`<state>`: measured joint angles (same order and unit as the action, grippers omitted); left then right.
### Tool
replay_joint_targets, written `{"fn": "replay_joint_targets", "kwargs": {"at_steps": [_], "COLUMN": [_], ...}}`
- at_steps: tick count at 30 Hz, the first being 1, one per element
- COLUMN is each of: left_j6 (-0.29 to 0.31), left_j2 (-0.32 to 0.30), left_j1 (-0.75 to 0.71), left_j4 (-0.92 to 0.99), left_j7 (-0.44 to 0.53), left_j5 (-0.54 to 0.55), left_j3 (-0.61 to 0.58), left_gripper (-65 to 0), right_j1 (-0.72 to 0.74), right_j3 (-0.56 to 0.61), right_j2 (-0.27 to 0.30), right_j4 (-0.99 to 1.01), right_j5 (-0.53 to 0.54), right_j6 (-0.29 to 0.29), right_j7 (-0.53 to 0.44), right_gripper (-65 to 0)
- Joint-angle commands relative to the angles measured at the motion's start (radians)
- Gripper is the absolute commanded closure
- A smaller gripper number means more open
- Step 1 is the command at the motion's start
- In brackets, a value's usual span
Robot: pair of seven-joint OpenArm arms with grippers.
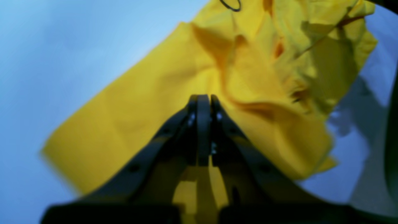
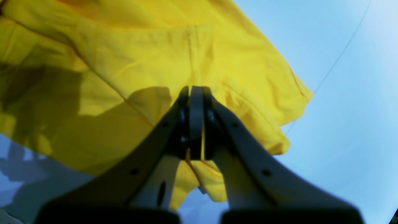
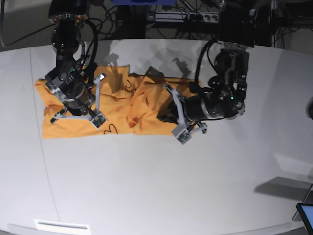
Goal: Fold the T-shirt properly
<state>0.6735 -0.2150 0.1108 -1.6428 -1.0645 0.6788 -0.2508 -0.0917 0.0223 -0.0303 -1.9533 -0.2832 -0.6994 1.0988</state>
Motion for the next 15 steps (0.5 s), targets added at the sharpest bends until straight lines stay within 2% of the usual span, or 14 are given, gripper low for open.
{"fn": "replay_joint_targets", "kwargs": {"at_steps": [1, 5, 8, 12, 15], "left_j6": [0.001, 0.001, 0.001, 0.001, 0.001], "left_j2": [-0.017, -0.068, -0.073, -0.068, -0.068], "left_j1": [0.003, -0.023, -0.072, -0.125, -0.132], "left_j4": [-0.020, -0.041, -0.104, -0.170, -0.185], "left_j7": [0.040, 0.132, 0.194, 0.267, 0.275], "left_j5": [0.014, -0.055, -0.195, -0.376, -0.393], "left_j3": [0.005, 0.005, 0.014, 0.018, 0.038], "left_gripper": [0.0, 0.0, 0.0, 0.0, 0.0], "right_j1": [0.011, 0.014, 0.020, 0.010, 0.000], "right_j3": [0.001, 0.003, 0.034, 0.054, 0.094], "right_j2": [0.000, -0.006, -0.007, -0.059, -0.069], "right_j4": [-0.021, -0.034, -0.045, -0.051, -0.051], "right_j5": [0.002, 0.002, 0.002, -0.001, -0.001], "right_j6": [0.001, 0.001, 0.001, 0.001, 0.001], "right_j7": [-0.013, -0.013, -0.030, -0.138, -0.197], "right_gripper": [-0.4, -0.4, 0.0, 0.0, 0.0]}}
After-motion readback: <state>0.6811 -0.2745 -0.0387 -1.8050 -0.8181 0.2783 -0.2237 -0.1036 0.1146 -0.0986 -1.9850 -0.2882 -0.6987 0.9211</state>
